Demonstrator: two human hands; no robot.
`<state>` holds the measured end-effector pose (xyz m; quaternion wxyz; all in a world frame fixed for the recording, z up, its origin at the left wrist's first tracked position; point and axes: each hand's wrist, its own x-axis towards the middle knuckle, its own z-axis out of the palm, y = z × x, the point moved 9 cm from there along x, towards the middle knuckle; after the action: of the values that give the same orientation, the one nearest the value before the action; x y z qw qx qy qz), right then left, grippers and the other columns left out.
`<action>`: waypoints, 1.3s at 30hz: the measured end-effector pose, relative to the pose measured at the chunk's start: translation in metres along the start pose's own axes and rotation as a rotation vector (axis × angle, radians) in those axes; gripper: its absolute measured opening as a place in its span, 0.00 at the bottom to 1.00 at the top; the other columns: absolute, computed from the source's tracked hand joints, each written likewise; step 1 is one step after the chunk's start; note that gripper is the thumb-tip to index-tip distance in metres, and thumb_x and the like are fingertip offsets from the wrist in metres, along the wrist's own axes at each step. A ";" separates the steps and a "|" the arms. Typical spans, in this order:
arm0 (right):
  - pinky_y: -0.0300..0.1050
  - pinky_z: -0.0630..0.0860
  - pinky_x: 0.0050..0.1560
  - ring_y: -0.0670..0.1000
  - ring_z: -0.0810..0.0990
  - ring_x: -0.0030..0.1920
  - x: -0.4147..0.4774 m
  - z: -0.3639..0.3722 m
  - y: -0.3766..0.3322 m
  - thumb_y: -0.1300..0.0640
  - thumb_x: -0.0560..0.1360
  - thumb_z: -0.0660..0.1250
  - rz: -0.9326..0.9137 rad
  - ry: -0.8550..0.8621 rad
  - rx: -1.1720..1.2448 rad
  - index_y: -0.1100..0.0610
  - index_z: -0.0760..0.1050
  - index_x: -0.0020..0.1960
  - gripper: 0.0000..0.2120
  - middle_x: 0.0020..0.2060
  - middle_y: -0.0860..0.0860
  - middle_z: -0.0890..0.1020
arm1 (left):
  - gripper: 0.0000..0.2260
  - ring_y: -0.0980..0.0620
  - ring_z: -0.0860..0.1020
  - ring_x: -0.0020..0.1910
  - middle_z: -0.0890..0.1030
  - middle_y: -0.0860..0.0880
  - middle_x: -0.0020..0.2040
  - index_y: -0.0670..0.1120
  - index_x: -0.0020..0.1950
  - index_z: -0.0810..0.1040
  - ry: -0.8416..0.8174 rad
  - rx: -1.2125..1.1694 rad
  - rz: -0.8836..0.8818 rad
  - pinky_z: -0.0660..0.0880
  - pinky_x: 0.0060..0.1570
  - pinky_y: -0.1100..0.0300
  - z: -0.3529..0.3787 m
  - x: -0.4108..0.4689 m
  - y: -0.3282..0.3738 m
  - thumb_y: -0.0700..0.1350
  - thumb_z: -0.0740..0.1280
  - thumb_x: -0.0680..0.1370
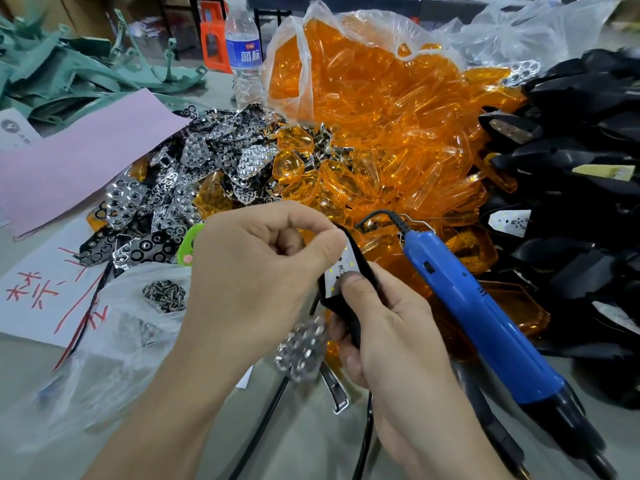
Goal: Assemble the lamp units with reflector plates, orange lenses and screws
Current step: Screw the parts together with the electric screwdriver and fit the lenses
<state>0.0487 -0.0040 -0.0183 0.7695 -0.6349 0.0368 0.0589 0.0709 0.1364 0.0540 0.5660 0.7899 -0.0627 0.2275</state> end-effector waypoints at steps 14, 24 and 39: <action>0.37 0.64 0.25 0.47 0.69 0.28 0.004 -0.004 0.002 0.52 0.83 0.64 -0.045 0.045 0.002 0.46 0.83 0.46 0.11 0.29 0.51 0.75 | 0.09 0.60 0.73 0.27 0.83 0.55 0.36 0.52 0.48 0.88 -0.247 -0.164 -0.294 0.69 0.28 0.71 0.031 -0.003 -0.028 0.42 0.70 0.74; 0.36 0.63 0.22 0.46 0.67 0.24 0.004 0.003 0.005 0.48 0.73 0.68 -0.029 -0.028 0.059 0.47 0.78 0.47 0.05 0.29 0.53 0.77 | 0.15 0.48 0.78 0.32 0.81 0.46 0.34 0.47 0.40 0.87 -0.134 -0.474 -0.481 0.75 0.28 0.60 0.033 -0.008 -0.032 0.32 0.65 0.76; 0.43 0.67 0.29 0.46 0.71 0.29 0.005 -0.005 -0.005 0.43 0.77 0.64 -0.228 0.021 -0.103 0.41 0.80 0.57 0.11 0.28 0.49 0.76 | 0.16 0.59 0.75 0.25 0.81 0.50 0.32 0.46 0.41 0.88 -0.164 -0.502 -0.423 0.68 0.23 0.71 0.035 -0.006 -0.027 0.29 0.66 0.77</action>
<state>0.0548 -0.0091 -0.0152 0.7371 -0.6743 -0.0307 -0.0340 0.0849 0.1123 0.0189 0.7706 0.6371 0.0031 0.0183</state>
